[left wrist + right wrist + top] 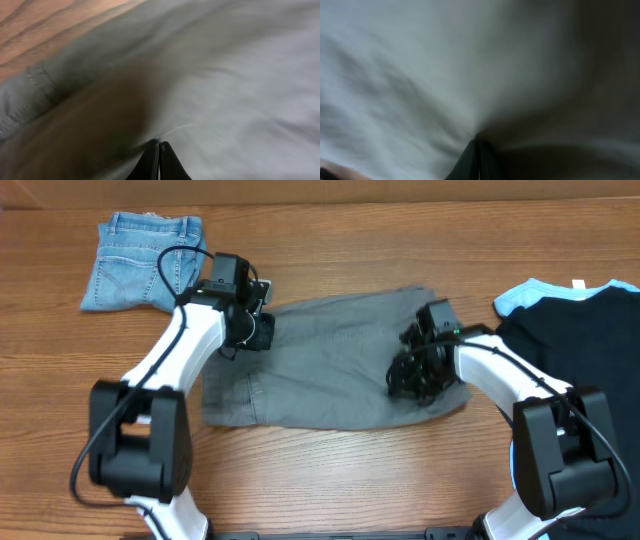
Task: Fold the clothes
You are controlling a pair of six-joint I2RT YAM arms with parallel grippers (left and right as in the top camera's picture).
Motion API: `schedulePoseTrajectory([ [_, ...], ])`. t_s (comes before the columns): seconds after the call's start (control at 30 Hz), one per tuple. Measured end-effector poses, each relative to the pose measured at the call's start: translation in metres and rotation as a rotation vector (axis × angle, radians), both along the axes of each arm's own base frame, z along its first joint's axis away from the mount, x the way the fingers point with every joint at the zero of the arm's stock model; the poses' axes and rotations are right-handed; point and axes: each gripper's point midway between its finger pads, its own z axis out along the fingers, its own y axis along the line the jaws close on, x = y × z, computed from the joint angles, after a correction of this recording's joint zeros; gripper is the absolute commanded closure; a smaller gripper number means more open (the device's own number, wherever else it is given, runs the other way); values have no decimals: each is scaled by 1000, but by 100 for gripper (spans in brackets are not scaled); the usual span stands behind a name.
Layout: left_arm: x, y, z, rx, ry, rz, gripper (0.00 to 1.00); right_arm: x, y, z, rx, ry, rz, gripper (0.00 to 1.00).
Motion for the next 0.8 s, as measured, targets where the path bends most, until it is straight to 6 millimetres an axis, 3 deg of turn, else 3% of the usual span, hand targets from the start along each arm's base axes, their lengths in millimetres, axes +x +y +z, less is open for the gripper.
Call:
schedulePoseTrajectory([
  [0.07, 5, 12, -20, 59, 20, 48, 96, -12, -6, -10, -31, 38, -25, 96],
  [0.1, 5, 20, -31, 87, 38, 80, 88, -13, -8, -11, -32, 44, -43, 96],
  [0.17, 8, 32, -42, 110, 52, 140, 86, -14, -9, -12, -43, 50, -70, 96],
  [0.27, 11, 52, -42, 110, 58, 238, 80, -15, -10, -12, -53, 71, -113, 96],
  [0.37, 7, 74, -39, 104, 100, 315, 66, -18, -12, -11, -66, 96, -147, 96],
  [0.57, 5, 122, 2, 100, 178, 443, 61, -33, -19, -11, -106, 168, -172, 96],
  [0.7, 5, 144, 38, 80, 197, 454, 43, -45, -25, -11, -139, 206, -148, 96],
  [0.77, 2, 147, 50, 58, 211, 439, 31, -47, -26, -8, -137, 197, -115, 96],
  [0.8, -1, 145, 53, 45, 221, 428, 30, -47, -25, -4, -130, 185, -87, 96],
])
